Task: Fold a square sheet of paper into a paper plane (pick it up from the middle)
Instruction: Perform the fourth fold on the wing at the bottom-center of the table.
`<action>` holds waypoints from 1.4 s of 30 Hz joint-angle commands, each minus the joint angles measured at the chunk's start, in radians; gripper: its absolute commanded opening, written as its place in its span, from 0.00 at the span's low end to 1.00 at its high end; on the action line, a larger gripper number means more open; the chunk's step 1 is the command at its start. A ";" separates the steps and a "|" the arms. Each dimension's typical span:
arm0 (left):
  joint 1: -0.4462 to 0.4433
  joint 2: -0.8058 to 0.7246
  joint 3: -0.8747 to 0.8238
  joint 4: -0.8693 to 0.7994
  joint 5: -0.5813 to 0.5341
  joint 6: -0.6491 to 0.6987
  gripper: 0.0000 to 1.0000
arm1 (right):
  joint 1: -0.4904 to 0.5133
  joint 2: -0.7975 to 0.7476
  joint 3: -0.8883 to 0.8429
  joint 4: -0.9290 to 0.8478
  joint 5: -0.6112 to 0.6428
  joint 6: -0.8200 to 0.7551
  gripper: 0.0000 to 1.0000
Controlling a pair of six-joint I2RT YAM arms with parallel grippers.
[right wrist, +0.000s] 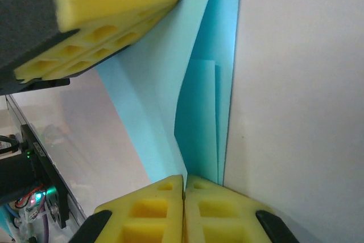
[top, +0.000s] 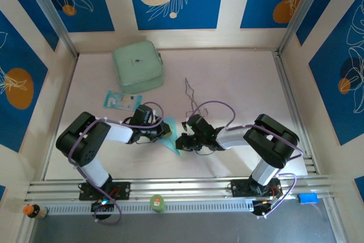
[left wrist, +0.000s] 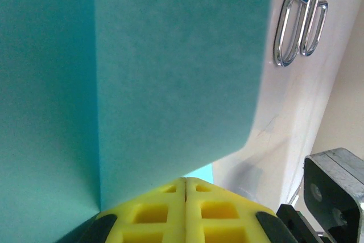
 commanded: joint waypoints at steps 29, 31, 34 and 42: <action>-0.006 0.007 -0.042 -0.048 -0.023 -0.002 0.00 | 0.030 -0.080 -0.069 -0.150 -0.061 -0.005 0.11; -0.005 0.008 -0.042 -0.047 -0.023 -0.003 0.00 | 0.034 -0.076 -0.073 -0.155 -0.067 -0.006 0.08; -0.005 0.007 -0.042 -0.044 -0.021 -0.005 0.00 | 0.037 -0.063 -0.075 -0.145 -0.078 -0.007 0.04; -0.006 0.004 -0.045 -0.043 -0.023 -0.006 0.00 | 0.042 -0.089 -0.065 -0.182 -0.067 -0.019 0.08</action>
